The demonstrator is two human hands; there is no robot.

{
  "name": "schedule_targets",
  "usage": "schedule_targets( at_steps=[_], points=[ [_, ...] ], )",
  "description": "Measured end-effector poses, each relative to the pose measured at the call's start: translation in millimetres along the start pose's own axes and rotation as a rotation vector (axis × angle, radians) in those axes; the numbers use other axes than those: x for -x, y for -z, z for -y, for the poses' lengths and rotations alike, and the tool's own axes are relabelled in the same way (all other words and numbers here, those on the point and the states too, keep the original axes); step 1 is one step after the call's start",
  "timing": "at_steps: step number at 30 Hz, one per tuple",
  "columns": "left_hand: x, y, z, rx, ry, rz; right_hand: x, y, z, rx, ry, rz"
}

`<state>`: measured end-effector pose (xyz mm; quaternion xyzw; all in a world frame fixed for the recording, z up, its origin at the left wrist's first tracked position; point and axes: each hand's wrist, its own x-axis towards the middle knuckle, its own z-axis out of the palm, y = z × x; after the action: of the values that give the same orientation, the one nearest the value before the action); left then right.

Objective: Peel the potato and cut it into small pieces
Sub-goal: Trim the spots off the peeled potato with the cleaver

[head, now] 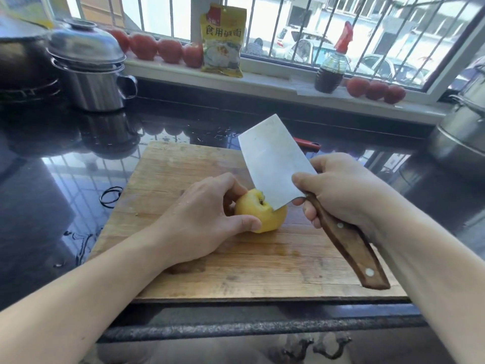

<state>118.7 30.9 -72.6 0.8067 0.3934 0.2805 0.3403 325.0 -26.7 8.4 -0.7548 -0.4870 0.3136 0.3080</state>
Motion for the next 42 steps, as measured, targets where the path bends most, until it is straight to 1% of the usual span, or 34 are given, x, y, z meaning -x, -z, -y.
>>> schedule_targets(
  at_steps=[2,6,11,17,20,23,27,32,38,42],
  points=[
    [0,0,-1,0.008,0.007,-0.003,-2,1,-1,0.022,0.011,0.001],
    [1,1,-3,0.020,0.015,-0.006,-7,2,-6,-0.069,-0.028,0.039],
    [0,2,-5,0.022,0.017,-0.006,-12,4,-6,-0.095,-0.048,0.072],
    [0,1,-6,0.030,0.034,-0.013,-8,-2,1,-0.147,-0.102,0.052],
    [0,2,-6,0.045,0.039,-0.001,-6,-2,-1,-0.135,-0.071,0.039],
    [2,2,-6,0.033,0.040,-0.006,-6,1,-1,-0.111,-0.034,0.088],
    [1,1,-6,0.041,0.045,-0.017,-9,2,3,-0.135,-0.084,0.100],
    [0,2,-6,0.031,0.035,-0.001,-6,-3,1,-0.212,-0.145,0.070],
    [1,3,-6,0.011,0.028,0.007,-13,4,5,-0.136,-0.119,0.135],
    [0,4,-6,-0.003,0.032,0.006,-12,-3,9,-0.121,-0.167,0.049]
  ],
)
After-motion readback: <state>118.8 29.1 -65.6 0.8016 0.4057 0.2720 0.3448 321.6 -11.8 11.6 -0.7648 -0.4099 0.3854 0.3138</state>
